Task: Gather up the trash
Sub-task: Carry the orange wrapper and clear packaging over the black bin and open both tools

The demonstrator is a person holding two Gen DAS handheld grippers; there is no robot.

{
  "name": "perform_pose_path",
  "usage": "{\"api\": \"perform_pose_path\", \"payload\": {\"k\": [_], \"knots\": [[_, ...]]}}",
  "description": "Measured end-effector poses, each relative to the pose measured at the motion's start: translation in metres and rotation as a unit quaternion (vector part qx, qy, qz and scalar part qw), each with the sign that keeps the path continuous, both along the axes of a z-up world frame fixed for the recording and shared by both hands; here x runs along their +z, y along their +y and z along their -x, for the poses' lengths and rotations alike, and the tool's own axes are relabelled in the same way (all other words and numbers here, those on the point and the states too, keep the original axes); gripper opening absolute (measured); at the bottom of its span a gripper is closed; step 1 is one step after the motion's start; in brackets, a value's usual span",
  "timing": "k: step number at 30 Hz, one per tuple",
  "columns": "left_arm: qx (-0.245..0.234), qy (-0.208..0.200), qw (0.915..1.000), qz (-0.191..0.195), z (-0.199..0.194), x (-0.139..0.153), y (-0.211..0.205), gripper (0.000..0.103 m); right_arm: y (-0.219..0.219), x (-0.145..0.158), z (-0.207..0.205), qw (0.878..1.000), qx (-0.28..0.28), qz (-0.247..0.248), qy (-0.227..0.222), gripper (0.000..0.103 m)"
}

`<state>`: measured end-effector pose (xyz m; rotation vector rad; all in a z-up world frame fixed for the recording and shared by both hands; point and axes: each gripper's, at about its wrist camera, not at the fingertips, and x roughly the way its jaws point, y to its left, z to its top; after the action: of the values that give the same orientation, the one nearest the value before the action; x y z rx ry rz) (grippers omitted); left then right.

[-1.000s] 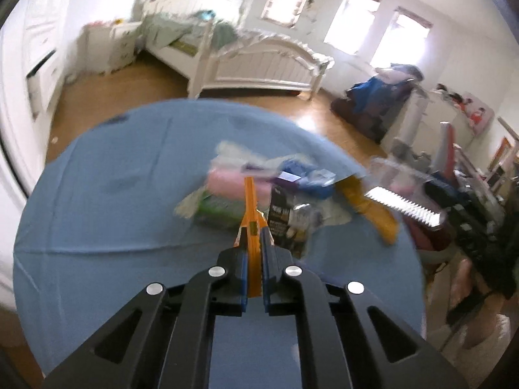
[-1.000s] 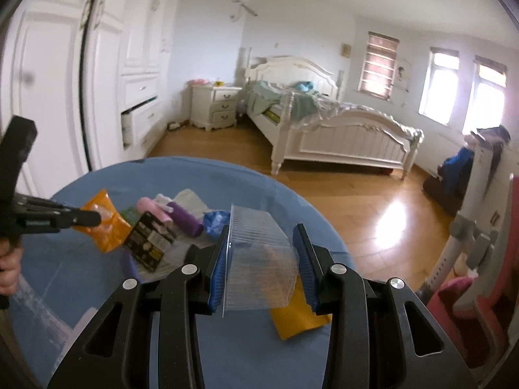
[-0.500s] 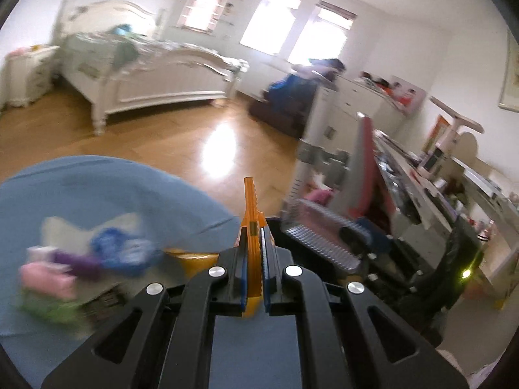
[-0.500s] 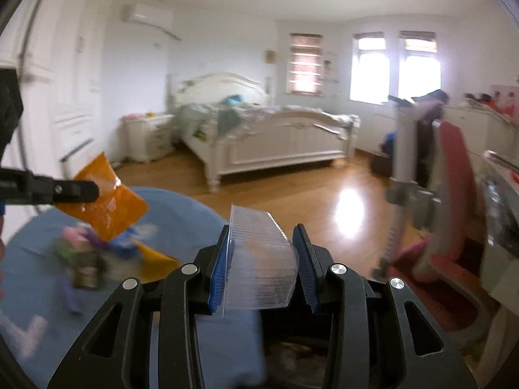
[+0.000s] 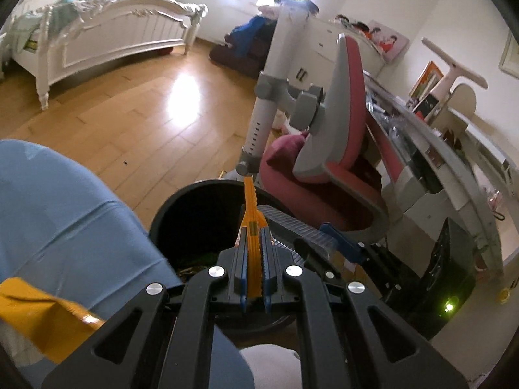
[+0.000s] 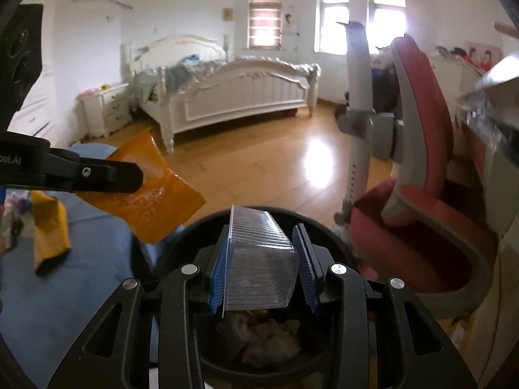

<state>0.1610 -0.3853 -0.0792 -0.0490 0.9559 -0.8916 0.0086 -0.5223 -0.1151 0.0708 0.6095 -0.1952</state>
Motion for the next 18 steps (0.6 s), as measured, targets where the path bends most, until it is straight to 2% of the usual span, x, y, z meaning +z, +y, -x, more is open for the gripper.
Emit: {"api": "perform_pose_path", "payload": {"k": [10,12,13,14,15,16,17,18], "knots": [[-0.014,0.006,0.9994,-0.031,-0.007,-0.016,-0.024,0.01,-0.017,-0.022,-0.006,1.0,-0.002,-0.016,0.023,0.039],[-0.014,0.008,0.9992,-0.038,-0.009,-0.018,-0.026,0.011,-0.019,-0.024,-0.008,0.999,-0.001,-0.016,0.028,0.043],[-0.013,0.01,0.9989,-0.045,-0.01,-0.018,-0.027,0.014,-0.018,-0.023,-0.007,0.999,-0.002,-0.015,0.028,0.055],[-0.008,0.009,0.9986,-0.051,-0.011,-0.017,-0.026,0.029,-0.021,-0.021,-0.008,1.0,-0.003,-0.015,0.026,0.07],[-0.004,0.009,0.9986,-0.051,-0.011,-0.016,-0.025,0.042,-0.022,-0.019,-0.006,1.0,-0.005,-0.017,0.021,0.075],[0.001,0.006,0.9989,-0.048,-0.01,-0.013,-0.022,0.072,-0.022,-0.017,-0.005,1.0,-0.005,-0.017,0.019,0.077],[0.006,-0.001,0.9991,-0.041,-0.009,-0.009,-0.017,0.085,-0.021,-0.015,-0.004,1.0,-0.005,-0.016,0.02,0.077],[0.01,-0.011,0.9993,-0.034,-0.007,-0.005,-0.014,0.086,-0.02,-0.014,-0.003,1.0,-0.004,-0.016,0.021,0.077]]}}
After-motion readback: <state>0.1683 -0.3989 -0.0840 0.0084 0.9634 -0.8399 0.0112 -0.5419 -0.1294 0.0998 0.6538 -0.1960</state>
